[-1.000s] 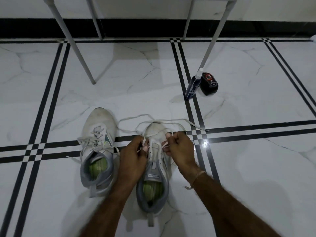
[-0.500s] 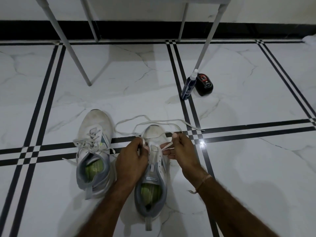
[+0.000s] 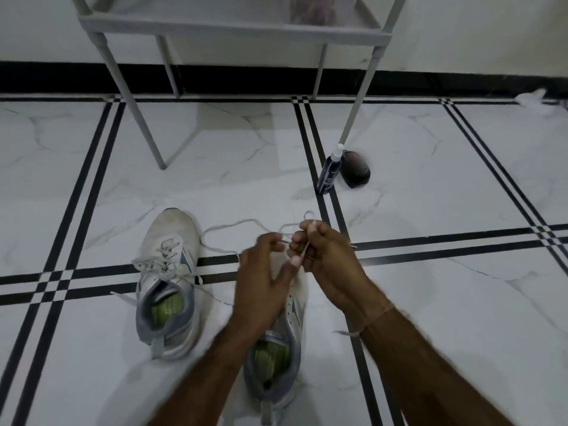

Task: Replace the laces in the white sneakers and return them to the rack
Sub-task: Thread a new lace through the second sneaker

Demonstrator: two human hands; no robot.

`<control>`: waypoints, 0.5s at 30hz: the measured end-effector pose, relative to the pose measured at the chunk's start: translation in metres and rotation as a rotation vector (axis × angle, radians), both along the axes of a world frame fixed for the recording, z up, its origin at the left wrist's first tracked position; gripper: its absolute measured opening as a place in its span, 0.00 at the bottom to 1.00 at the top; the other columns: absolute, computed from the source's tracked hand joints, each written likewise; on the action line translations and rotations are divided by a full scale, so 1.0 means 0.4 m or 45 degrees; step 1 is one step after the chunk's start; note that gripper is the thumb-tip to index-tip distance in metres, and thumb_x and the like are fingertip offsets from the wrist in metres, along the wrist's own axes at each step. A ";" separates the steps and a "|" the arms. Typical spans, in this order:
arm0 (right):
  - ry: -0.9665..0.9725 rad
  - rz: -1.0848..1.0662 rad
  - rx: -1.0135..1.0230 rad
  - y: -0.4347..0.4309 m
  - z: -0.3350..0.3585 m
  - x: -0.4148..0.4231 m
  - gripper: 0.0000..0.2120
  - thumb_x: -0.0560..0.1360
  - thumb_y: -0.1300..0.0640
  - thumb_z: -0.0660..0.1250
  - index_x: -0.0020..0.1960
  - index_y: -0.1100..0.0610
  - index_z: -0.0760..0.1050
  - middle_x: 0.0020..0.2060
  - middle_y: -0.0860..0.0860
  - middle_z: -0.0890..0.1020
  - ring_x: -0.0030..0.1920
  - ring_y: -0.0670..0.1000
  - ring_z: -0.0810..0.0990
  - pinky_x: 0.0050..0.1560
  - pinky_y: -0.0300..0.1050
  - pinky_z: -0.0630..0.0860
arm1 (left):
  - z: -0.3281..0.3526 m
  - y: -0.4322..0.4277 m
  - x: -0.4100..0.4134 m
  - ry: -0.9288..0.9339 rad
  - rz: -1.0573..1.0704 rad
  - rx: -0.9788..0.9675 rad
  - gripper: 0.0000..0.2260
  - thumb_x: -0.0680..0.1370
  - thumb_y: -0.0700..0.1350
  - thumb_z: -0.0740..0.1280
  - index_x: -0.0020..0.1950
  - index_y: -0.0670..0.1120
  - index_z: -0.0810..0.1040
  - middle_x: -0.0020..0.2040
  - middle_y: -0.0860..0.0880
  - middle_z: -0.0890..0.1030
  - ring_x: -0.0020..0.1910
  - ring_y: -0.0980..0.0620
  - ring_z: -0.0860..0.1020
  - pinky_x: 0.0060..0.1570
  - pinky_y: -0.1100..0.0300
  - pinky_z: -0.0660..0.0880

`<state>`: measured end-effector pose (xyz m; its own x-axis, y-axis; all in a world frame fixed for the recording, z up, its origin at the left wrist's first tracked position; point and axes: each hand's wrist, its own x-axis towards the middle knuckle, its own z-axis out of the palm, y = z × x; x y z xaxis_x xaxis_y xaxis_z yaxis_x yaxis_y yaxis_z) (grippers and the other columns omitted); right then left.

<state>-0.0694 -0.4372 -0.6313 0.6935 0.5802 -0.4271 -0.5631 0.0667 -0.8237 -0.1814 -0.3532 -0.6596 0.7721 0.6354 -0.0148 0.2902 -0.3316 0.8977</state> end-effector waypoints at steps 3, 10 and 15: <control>0.068 -0.079 0.052 0.014 0.037 0.012 0.09 0.85 0.59 0.59 0.54 0.59 0.77 0.37 0.51 0.80 0.36 0.48 0.80 0.42 0.44 0.80 | -0.012 -0.009 0.030 -0.001 -0.134 -0.351 0.05 0.82 0.51 0.66 0.54 0.54 0.80 0.47 0.55 0.84 0.47 0.59 0.82 0.48 0.57 0.79; -0.069 -0.221 -0.079 -0.042 0.086 0.093 0.11 0.87 0.57 0.56 0.55 0.60 0.75 0.34 0.50 0.74 0.32 0.44 0.71 0.35 0.39 0.70 | -0.035 0.030 -0.006 0.074 0.043 0.217 0.18 0.81 0.60 0.56 0.66 0.55 0.76 0.60 0.56 0.80 0.62 0.52 0.75 0.60 0.53 0.73; 0.127 -0.109 0.020 0.013 0.062 0.043 0.10 0.86 0.58 0.58 0.53 0.59 0.77 0.37 0.51 0.80 0.34 0.47 0.77 0.33 0.41 0.78 | 0.049 -0.040 0.096 -0.037 -0.230 -0.235 0.04 0.84 0.47 0.62 0.56 0.51 0.76 0.47 0.59 0.81 0.46 0.61 0.79 0.42 0.71 0.72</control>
<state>-0.0520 -0.4320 -0.6066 0.6954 0.5278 -0.4877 -0.6336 0.1303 -0.7626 -0.1428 -0.3693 -0.6400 0.8747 0.4755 -0.0940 0.2144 -0.2057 0.9548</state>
